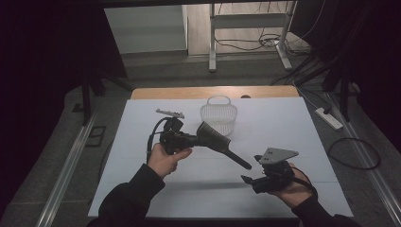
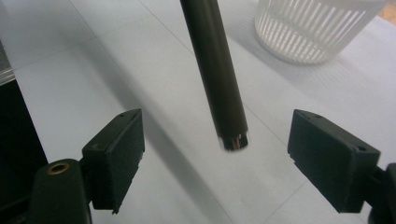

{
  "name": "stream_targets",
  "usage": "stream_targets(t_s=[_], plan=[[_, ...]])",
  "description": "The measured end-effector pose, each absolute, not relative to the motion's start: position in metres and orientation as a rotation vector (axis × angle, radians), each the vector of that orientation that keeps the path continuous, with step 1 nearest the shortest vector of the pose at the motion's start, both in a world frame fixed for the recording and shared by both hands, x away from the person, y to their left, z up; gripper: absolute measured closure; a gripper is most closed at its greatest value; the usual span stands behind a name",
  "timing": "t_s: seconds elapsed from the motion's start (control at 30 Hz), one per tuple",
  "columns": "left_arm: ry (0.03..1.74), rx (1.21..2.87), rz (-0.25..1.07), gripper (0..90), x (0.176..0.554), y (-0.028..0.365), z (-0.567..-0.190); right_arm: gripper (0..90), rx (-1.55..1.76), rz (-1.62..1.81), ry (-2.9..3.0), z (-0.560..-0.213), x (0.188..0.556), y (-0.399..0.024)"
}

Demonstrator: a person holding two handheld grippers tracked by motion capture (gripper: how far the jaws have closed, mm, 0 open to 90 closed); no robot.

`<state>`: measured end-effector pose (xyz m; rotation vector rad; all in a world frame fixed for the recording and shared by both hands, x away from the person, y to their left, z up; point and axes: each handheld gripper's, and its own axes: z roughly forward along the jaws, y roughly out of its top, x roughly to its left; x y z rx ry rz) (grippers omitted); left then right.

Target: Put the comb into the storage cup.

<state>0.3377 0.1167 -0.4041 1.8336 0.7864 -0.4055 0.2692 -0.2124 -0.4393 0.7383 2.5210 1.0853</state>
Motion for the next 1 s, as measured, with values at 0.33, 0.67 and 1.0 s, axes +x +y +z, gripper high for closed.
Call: stream_targets(t_s=[0.33, 0.67, 1.0], plan=[[0.798, 1.836, -0.378, 83.4, 0.343, 0.121, -0.397, 13.1, 0.796, 1.092, 2.517, -0.438, 0.268, -0.221], [0.808, 1.845, -0.334, 83.4, 0.351, 0.126, -0.387, 6.6, 0.839, 1.055, 2.516, -0.439, 0.266, -0.231], [0.829, 1.84, -0.303, 83.3, 0.36, 0.132, -0.378, 0.0, 0.897, 1.023, 2.493, -0.442, 0.262, -0.242]])
